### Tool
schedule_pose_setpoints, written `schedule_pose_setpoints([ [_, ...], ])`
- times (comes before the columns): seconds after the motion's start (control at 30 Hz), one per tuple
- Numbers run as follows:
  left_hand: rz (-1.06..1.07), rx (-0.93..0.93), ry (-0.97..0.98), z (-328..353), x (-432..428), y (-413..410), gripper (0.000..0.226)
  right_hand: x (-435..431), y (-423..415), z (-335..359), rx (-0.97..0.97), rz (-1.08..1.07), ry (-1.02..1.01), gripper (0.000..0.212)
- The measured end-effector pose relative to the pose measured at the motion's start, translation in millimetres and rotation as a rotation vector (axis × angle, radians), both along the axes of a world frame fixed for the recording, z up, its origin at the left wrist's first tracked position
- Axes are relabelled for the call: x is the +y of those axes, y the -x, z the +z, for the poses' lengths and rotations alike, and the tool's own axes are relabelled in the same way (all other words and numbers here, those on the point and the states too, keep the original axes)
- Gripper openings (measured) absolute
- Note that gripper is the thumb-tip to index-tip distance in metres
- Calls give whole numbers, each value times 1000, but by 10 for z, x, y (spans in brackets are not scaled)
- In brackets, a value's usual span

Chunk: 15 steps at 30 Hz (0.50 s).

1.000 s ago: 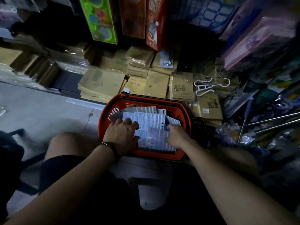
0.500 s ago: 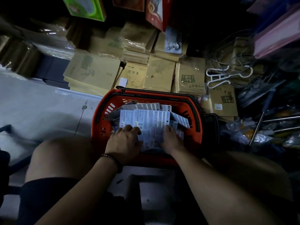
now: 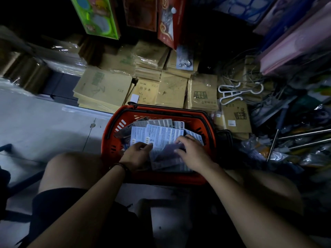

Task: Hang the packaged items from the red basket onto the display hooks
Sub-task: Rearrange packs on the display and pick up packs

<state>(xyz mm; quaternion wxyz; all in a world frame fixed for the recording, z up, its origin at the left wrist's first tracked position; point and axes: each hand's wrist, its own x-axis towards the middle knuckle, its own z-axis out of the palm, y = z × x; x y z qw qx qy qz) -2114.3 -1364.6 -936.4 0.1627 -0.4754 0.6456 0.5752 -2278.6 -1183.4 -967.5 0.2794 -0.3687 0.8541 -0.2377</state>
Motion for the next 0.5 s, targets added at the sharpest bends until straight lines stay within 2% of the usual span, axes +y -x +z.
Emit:
schedule_pose_setpoints([
  [0.07, 304, 22, -350, 25, -22, 28, 65, 3, -86, 240, -28, 17, 163, 26],
  [0.13, 409, 70, -621, 124, -24, 29, 74, -14, -219, 415, -16, 43, 289, 36],
  [0.17, 415, 97, -671, 173, 3, 23, 73, -32, -289, 472, -14, 59, 337, 41],
  [0.3, 421, 268, -568, 111, 15, -76, 48, -122, -473, 401, -33, 51, 432, 44],
  [0.37, 437, 329, -540, 48, -47, -147, 55, -153, -495, 230, -69, -20, 428, 41],
  [0.43, 445, 295, -355, 23, -132, -183, 43, -180, -472, 16, -107, -177, 360, 35],
  [0.5, 402, 259, -208, -1, -179, -182, 36, -205, -371, -247, -144, -382, 205, 27],
])
